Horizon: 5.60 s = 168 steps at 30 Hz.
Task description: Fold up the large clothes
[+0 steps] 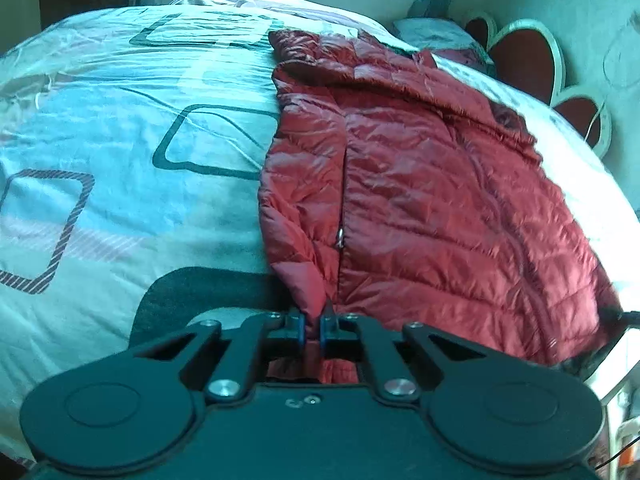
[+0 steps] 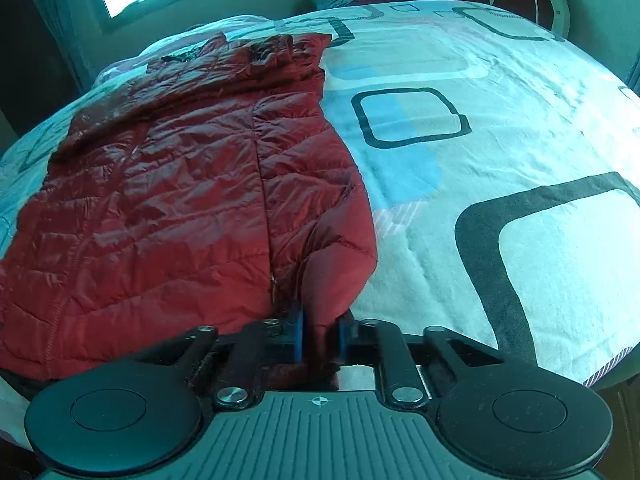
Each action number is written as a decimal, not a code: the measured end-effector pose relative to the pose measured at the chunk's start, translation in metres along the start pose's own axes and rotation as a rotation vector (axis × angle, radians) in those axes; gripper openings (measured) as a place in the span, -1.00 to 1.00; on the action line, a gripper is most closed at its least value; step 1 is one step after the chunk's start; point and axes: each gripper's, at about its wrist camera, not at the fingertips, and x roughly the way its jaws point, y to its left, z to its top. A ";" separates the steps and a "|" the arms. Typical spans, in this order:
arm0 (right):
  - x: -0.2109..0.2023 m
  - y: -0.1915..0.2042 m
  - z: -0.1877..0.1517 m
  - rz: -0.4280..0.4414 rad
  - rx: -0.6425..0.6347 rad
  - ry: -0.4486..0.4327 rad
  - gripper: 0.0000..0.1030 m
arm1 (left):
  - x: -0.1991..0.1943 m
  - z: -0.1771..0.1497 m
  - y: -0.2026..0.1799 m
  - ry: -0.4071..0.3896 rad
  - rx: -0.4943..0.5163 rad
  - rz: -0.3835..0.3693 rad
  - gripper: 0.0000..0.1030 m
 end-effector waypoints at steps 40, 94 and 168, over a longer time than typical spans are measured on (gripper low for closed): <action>0.093 0.034 0.304 0.059 0.034 -0.363 -0.80 | 0.086 0.273 -0.046 -0.411 -0.086 0.034 -0.89; 0.289 0.127 0.361 -0.081 -0.228 -0.304 0.25 | 0.265 0.310 -0.111 -0.395 0.235 0.343 0.49; 0.198 0.083 0.241 -0.127 -0.276 -0.276 0.40 | 0.190 0.226 -0.068 -0.177 0.030 0.353 0.76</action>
